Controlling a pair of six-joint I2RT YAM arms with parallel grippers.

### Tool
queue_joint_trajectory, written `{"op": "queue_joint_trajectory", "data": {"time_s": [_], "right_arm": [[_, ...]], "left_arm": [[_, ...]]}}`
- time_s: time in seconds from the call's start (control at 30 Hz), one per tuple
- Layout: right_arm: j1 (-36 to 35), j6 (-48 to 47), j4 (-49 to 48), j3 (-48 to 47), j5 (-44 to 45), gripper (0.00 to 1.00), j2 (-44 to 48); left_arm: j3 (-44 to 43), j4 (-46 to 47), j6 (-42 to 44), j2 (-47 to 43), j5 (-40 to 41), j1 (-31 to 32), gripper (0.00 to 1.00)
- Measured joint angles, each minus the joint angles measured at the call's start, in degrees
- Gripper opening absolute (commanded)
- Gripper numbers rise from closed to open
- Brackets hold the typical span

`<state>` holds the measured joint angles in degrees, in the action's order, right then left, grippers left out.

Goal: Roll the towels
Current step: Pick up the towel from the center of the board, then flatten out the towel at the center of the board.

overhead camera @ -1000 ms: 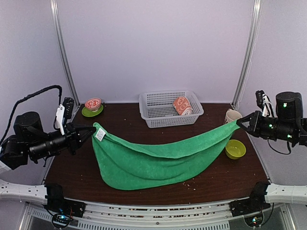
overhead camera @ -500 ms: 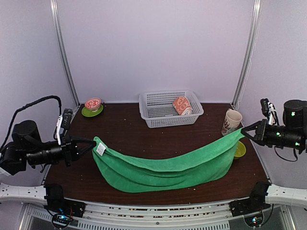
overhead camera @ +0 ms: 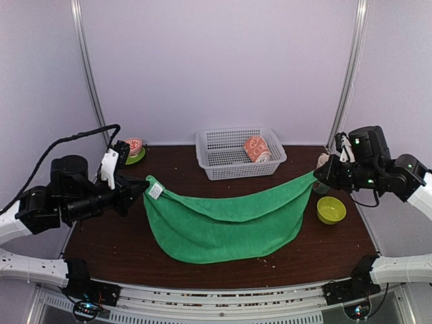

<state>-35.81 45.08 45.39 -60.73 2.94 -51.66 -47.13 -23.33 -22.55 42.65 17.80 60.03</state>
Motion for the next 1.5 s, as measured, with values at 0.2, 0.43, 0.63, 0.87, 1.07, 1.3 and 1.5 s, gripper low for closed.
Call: {"op": "queue_joint_trajectory", "data": {"time_s": [0.2,0.43,0.63,0.87,1.07,1.3,1.5], "right_arm": [[1.84,-3.39,-0.07,-8.22,-0.63,0.0,-4.22],[3.48,-6.88,-4.31,-21.73,-0.76,0.0,-10.1],[6.43,-7.32,-7.04,-22.67,-1.55,0.0,-14.97],[9.27,-7.45,-8.55,-27.45,-3.58,0.0,-25.29],[9.86,-8.09,-13.66,-25.59,-4.24,0.0,-26.14],[9.86,-6.01,-20.81,2.21,-5.11,0.0,-16.09],[9.64,-3.06,-22.56,22.62,-6.25,0.0,-10.23]], "left_arm": [[-4.59,4.26,8.24,-1.64,4.04,-3.34,0.0],[-17.7,13.42,20.57,6.95,5.95,-8.61,0.0],[-18.75,15.58,20.55,13.75,0.81,-17.84,0.0],[-23.3,15.98,19.19,26.32,-6.93,-24.02,0.0],[-25.75,17.99,18.58,29.03,-11.28,-28.04,0.0],[-0.24,25.29,9.07,18.18,-17.11,-27.87,0.0],[23.67,24.61,-2.47,11.19,-17.86,-24.85,0.0]]}}
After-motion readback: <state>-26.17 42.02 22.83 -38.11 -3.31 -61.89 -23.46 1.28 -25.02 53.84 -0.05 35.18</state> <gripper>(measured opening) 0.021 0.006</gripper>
